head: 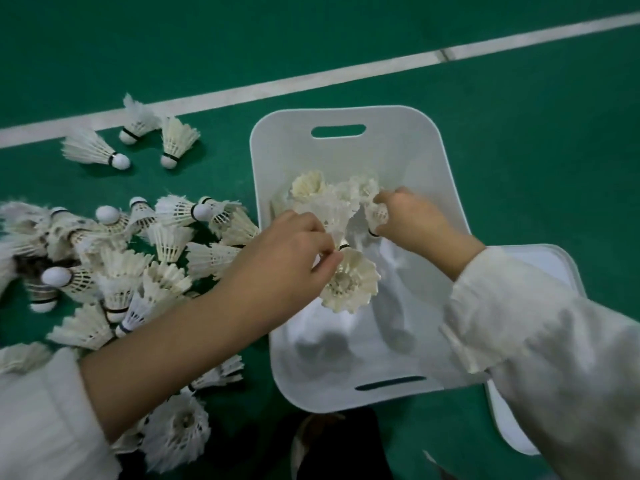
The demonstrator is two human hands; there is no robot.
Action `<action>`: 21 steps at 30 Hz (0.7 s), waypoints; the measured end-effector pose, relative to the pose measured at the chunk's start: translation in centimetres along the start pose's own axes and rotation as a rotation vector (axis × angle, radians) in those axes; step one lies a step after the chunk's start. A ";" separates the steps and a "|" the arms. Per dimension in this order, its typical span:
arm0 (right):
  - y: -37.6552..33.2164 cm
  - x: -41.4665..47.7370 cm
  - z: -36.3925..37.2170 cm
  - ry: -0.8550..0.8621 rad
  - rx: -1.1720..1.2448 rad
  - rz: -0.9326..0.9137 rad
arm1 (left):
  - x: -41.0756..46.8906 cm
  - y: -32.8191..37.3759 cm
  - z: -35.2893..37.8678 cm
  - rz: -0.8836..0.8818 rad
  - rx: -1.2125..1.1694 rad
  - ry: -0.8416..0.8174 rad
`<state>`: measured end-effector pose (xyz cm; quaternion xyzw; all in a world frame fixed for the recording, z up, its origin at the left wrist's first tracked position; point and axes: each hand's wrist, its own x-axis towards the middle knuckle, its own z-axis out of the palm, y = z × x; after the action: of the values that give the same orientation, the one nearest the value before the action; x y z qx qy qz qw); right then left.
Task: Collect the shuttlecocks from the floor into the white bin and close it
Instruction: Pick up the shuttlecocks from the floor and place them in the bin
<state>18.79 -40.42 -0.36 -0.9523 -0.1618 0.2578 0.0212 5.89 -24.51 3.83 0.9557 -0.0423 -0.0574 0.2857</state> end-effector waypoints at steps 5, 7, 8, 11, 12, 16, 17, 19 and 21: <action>0.0 -8.0 -4.5 0.098 0.195 -0.259 | -0.2 -0.2 -0.3 -0.076 -0.018 0.064; -0.6 -10.9 -4.7 -0.062 0.274 -0.356 | -0.1 -0.1 -0.3 -0.101 -0.022 0.079; -0.9 -11.7 -4.3 -0.120 0.285 -0.393 | 0.0 -0.1 -0.2 -0.108 -0.022 0.086; -1.3 -11.5 -1.9 -0.098 0.244 -0.450 | 0.3 -0.1 0.0 -0.126 -0.022 0.104; -1.4 -11.1 -1.1 -0.031 0.246 -0.455 | 0.4 -0.2 0.1 -0.129 -0.024 0.111; -1.3 -9.8 0.1 0.252 0.316 -0.474 | 0.5 -0.4 -0.4 -0.094 -0.034 0.079; -1.1 -9.7 -0.2 0.294 0.319 -0.481 | 0.5 -0.3 -0.7 -0.074 -0.049 0.066; -0.1 -9.9 -1.6 0.347 0.347 -0.427 | 0.1 0.0 -1.5 -0.046 -0.085 0.038; 1.2 -9.7 -3.1 0.347 0.349 -0.270 | -0.4 0.2 -2.5 -0.040 -0.121 0.029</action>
<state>12.81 -44.52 6.83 -0.9340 -0.2340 0.1095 0.2465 5.86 -23.31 6.06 0.9380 -0.0157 -0.0518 0.3424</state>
